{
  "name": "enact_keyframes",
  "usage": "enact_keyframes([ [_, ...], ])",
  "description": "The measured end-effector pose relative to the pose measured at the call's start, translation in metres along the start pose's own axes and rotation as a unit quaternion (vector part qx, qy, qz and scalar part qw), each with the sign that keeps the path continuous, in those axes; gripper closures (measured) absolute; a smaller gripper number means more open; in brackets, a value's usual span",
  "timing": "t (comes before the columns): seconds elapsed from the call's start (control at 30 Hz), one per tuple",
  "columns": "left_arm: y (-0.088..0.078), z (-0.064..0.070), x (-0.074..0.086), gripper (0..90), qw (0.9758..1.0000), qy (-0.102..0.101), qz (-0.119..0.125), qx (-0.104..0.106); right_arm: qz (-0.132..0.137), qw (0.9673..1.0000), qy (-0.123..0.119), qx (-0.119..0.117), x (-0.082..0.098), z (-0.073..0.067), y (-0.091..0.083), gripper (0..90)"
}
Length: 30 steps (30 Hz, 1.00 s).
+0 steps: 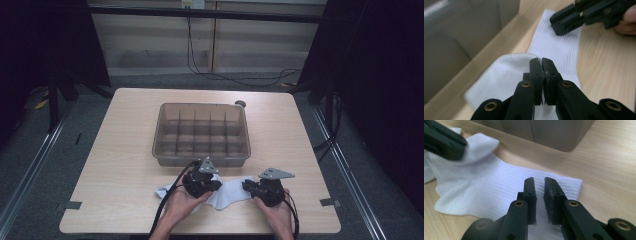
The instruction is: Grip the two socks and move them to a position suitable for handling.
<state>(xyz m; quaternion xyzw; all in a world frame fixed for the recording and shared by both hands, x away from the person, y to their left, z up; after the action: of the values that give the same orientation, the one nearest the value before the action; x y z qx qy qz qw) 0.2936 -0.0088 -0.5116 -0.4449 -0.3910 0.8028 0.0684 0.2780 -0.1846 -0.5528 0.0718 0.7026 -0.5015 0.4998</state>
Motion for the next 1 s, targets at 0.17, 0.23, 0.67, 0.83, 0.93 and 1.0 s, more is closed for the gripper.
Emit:
enact_keyframes([
  [0.17,-0.041,-0.019,-0.002,87.6,0.9982,-0.023,0.053,-0.019,-0.004,1.0000,0.001,0.006,0.002,0.004,-0.004,79.3],
  [0.23,-0.055,-0.029,0.000,87.6,0.9964,-0.039,0.071,-0.026,-0.008,0.9999,0.000,0.007,0.002,0.006,-0.004,77.9],
  [0.67,-0.077,-0.061,0.035,80.1,0.9901,-0.094,0.094,-0.045,-0.028,0.9993,-0.014,0.022,-0.001,0.009,-0.004,72.2],
  [0.83,-0.082,-0.063,0.032,74.8,0.9894,-0.089,0.097,-0.061,-0.033,0.9990,-0.018,0.023,-0.002,0.008,-0.004,69.1],
  [0.93,-0.076,-0.060,0.027,71.3,0.9918,-0.074,0.083,-0.064,-0.034,0.9988,-0.021,0.029,-0.004,0.007,-0.006,66.8],
  [1.0,-0.066,-0.059,0.026,67.8,0.9931,-0.075,0.069,-0.059,-0.028,0.9990,-0.015,0.030,-0.006,0.005,-0.009,65.3],
])
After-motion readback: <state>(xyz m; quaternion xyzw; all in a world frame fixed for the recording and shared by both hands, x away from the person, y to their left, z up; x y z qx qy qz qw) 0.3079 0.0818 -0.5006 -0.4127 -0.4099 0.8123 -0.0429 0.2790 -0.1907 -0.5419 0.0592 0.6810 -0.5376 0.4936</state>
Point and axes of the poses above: each handheld gripper's, and its own axes: y roughly forward along the jaws, x roughly out of its underside, z roughly to its right, the point moved 7 cm from there along y, roughly forward along the jaws, and after that the axes turned 13 degrees about -y, right-handed, at the moved point
